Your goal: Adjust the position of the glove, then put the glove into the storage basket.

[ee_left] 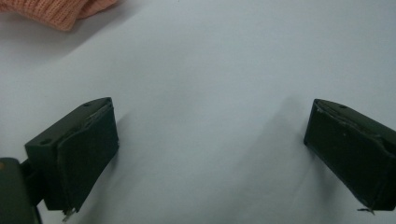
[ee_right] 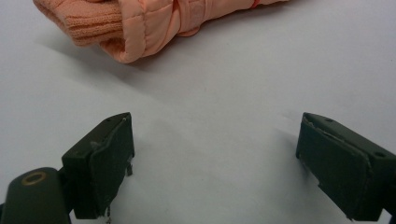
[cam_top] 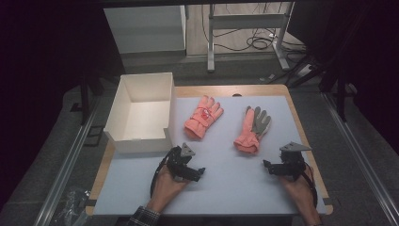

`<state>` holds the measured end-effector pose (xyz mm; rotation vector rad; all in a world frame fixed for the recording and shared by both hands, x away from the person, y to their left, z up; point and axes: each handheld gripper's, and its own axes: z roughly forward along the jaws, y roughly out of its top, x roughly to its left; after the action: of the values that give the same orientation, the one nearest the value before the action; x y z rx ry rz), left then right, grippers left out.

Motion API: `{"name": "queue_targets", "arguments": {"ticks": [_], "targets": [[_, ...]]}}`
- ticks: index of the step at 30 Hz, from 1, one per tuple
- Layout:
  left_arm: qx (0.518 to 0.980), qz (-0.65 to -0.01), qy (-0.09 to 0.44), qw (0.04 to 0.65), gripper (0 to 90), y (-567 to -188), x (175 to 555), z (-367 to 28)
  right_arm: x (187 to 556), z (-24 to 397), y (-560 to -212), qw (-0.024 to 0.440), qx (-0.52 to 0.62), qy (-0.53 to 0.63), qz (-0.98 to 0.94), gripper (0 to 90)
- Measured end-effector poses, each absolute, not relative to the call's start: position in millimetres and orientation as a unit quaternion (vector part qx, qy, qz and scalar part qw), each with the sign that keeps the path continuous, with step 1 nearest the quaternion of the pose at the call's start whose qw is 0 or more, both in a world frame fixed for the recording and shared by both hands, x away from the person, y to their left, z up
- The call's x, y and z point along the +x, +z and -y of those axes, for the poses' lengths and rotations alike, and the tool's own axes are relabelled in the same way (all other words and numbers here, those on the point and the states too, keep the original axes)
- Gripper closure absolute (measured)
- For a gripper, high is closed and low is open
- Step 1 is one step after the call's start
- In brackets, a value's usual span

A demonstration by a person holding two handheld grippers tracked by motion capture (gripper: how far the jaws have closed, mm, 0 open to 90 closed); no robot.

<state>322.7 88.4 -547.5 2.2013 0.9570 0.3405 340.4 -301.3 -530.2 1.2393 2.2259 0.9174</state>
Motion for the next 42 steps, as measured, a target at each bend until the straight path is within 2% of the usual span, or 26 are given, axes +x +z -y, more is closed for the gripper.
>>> {"name": "queue_targets", "arguments": {"ticks": [31, 35, 37, 42], "targets": [[0.851, -0.367, 0.134, 0.350, 3.2, -547, 323, -89, 341, 301, -529, 0.214, 0.448, 0.327, -0.804, 11.7], [0.851, -0.367, 0.134, 0.350, 3.2, -547, 323, -89, 342, 303, -527, 0.208, 0.451, 0.331, -0.802, 14.9], [0.851, -0.367, 0.133, 0.350, 3.2, -547, 323, -89, 344, 307, -523, 0.188, 0.465, 0.352, -0.790, 15.6], [0.851, -0.368, 0.133, 0.351, 3.1, -548, 323, -89, 352, 307, -513, 0.196, 0.460, 0.352, -0.791, 18.4]]}}
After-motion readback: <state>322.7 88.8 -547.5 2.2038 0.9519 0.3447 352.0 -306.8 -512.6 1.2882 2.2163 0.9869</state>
